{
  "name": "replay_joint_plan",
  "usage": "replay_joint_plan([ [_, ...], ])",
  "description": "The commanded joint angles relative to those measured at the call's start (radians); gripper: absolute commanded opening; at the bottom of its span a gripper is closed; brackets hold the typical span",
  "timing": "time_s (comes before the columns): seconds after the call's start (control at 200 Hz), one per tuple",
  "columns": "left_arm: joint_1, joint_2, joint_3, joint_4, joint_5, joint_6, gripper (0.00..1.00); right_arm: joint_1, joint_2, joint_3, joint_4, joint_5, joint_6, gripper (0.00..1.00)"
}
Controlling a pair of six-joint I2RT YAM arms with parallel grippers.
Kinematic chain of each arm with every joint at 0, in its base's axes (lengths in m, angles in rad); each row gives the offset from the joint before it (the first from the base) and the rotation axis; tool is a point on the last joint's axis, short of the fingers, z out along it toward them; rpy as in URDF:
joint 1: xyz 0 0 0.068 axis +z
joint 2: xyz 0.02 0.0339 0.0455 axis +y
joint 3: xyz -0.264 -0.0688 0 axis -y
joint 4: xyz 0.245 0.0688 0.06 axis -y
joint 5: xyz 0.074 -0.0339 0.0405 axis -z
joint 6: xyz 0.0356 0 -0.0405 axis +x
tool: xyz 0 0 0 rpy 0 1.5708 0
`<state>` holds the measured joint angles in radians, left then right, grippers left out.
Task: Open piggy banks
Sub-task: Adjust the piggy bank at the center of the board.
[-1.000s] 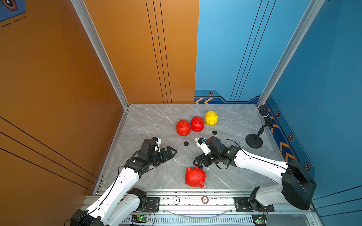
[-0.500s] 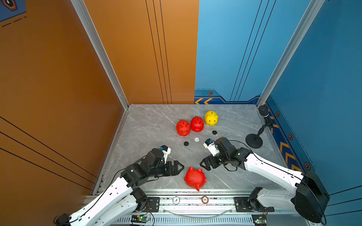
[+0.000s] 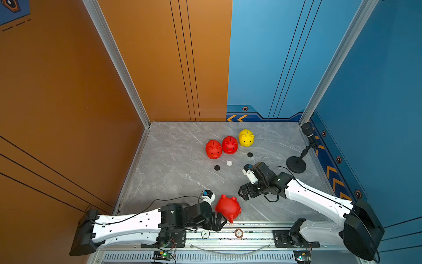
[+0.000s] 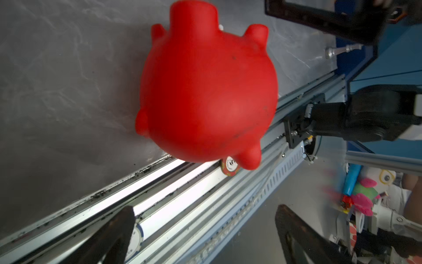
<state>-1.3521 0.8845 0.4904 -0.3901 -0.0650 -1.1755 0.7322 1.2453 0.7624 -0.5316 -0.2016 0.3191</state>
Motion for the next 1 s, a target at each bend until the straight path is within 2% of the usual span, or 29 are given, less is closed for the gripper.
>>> replay_joint_plan([
  [0.0,-0.014,0.085,-0.023,0.146,-0.1,-0.104,0.98,0.026,0.009,-0.025,-0.003,0.035,0.019,0.98],
  [0.125,-0.013,0.175,-0.047,0.34,-0.131,-0.11,0.98,0.053,0.001,-0.062,0.022,0.034,0.044,0.98],
  [0.235,0.007,0.206,-0.049,0.395,-0.176,-0.097,0.98,0.073,-0.01,-0.095,0.059,0.038,0.071,0.98],
  [0.506,0.255,0.188,-0.085,0.439,-0.051,-0.007,0.98,0.095,0.025,-0.129,0.162,0.025,0.117,0.97],
  [0.791,0.435,0.14,-0.104,0.454,0.079,0.087,0.98,0.108,0.074,-0.11,0.241,-0.007,0.13,0.97],
  [0.896,0.479,0.153,-0.115,0.491,0.146,0.113,0.98,0.058,0.077,-0.096,0.211,-0.105,0.074,0.97],
  [0.996,0.5,0.165,-0.112,0.501,0.169,0.131,0.98,-0.001,0.055,-0.091,0.158,-0.291,-0.003,0.97],
])
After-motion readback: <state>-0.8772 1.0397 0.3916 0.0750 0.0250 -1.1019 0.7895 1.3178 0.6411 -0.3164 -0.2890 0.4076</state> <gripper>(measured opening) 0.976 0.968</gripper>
